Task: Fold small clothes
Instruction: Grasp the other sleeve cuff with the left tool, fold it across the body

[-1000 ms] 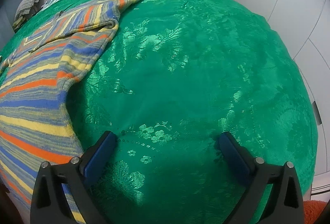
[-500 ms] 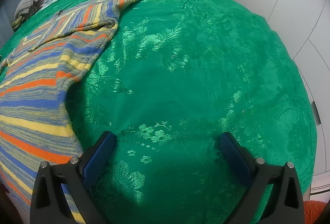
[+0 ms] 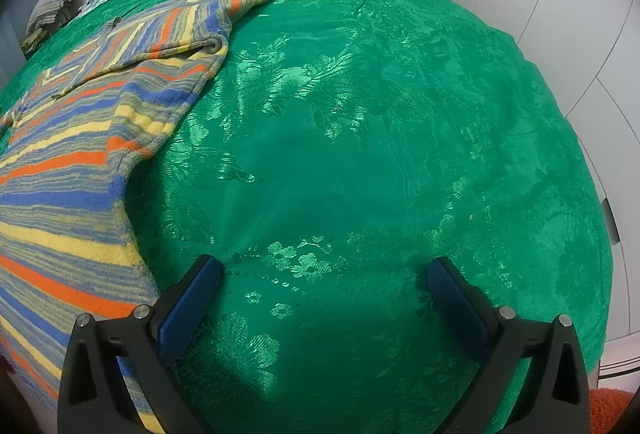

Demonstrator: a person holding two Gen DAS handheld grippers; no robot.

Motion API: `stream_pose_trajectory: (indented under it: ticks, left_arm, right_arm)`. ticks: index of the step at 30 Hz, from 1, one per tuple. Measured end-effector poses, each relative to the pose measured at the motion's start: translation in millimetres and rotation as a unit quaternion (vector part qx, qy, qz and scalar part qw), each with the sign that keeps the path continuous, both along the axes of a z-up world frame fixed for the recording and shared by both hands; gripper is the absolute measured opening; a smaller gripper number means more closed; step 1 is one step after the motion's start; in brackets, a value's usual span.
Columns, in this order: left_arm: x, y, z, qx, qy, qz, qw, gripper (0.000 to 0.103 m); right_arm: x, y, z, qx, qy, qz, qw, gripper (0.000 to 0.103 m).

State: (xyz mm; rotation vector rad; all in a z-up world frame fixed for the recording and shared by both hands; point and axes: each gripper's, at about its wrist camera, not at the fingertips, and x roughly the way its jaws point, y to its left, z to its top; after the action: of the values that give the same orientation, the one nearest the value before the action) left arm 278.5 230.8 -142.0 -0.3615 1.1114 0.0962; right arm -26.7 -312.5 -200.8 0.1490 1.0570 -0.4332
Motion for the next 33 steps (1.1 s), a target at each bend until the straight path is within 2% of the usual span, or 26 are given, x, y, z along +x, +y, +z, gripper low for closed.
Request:
stream_pose_trajectory:
  ticks: [1,2,3,4,5,6,7,9,13,16,17,19,21,23,25,26,27,30,33]
  left_arm:
    - [17.1,2.3,-4.4,0.014,0.007,0.002,0.9999,0.098]
    - [25.9,0.1,-8.3,0.020,0.012,0.000,0.9997,0.091]
    - [33.7,-1.2,-12.8,0.023,0.017,-0.003,0.9996,0.076]
    - [42.7,-4.0,-19.3,0.024,0.023,-0.006,0.9994,0.068]
    - [46.1,-5.9,-22.4,0.024,0.024,-0.008,0.9994,0.052]
    - [48.1,-10.2,-22.7,0.026,0.018,-0.011,0.9995,0.016]
    - [51.3,-16.6,-21.0,0.027,0.013,-0.017,0.9994,0.004]
    - [53.8,-29.9,-4.4,0.052,-0.004,-0.022,0.9984,0.004]
    - [57.2,-69.2,65.1,0.068,-0.081,-0.082,0.9910,0.003]
    - [42.1,-133.2,130.6,0.066,-0.144,-0.170,0.9727,0.003]
    - [37.7,-151.3,142.8,0.062,-0.155,-0.192,0.9671,0.003]
    - [23.6,-200.7,166.5,0.052,-0.179,-0.249,0.9505,0.003]
    - [6.4,-252.2,177.6,0.040,-0.193,-0.304,0.9323,0.004]
    - [-5.5,-302.6,170.3,0.027,-0.185,-0.350,0.9178,0.006]
    - [-8.4,-343.6,145.1,0.036,-0.151,-0.380,0.9119,0.024]
    - [-7.0,-362.8,123.7,0.053,-0.116,-0.387,0.9132,0.058]
    - [-7.0,-368.7,110.5,0.062,-0.104,-0.383,0.9157,0.065]
    - [-8.5,-356.4,90.1,0.052,-0.091,-0.359,0.9275,0.068]
    - [-17.9,-303.6,77.9,0.055,-0.079,-0.309,0.9462,0.079]
  right_arm:
    - [0.1,0.1,0.0,-0.001,0.000,0.000,1.000,0.102]
    - [0.1,0.0,-0.1,-0.001,0.000,0.000,1.000,0.102]
    - [0.0,0.1,-0.2,-0.002,0.000,0.000,1.000,0.102]
    - [-0.1,0.0,-0.2,-0.002,-0.001,0.000,1.000,0.103]
    - [-0.4,0.6,-0.5,-0.003,-0.001,-0.001,1.000,0.103]
    - [-0.3,0.8,-0.5,-0.005,-0.001,-0.002,1.000,0.103]
    - [-0.4,1.0,-0.6,-0.005,-0.001,-0.002,1.000,0.103]
    - [-0.2,0.7,-0.4,-0.006,-0.001,-0.003,1.000,0.103]
    - [-0.6,0.5,-0.1,-0.005,-0.001,-0.002,1.000,0.103]
    - [0.2,-0.4,0.0,-0.004,0.000,-0.002,1.000,0.103]
    - [0.6,-0.9,0.2,-0.003,0.001,-0.002,1.000,0.103]
    - [1.2,-1.4,0.7,-0.003,0.002,-0.002,1.000,0.103]
    - [1.1,-0.9,1.1,-0.003,0.001,-0.002,1.000,0.103]
    - [1.5,-1.5,1.3,-0.003,0.001,-0.002,1.000,0.103]
    - [1.2,-0.8,1.4,-0.003,0.001,-0.003,1.000,0.103]
    - [1.6,-1.2,1.5,-0.003,0.001,-0.002,1.000,0.103]
    - [1.1,-1.0,1.4,-0.003,0.001,-0.003,1.000,0.103]
    - [0.6,-0.5,1.6,-0.003,0.001,-0.002,1.000,0.103]
    - [1.2,-0.9,1.4,0.000,0.001,-0.001,1.000,0.103]
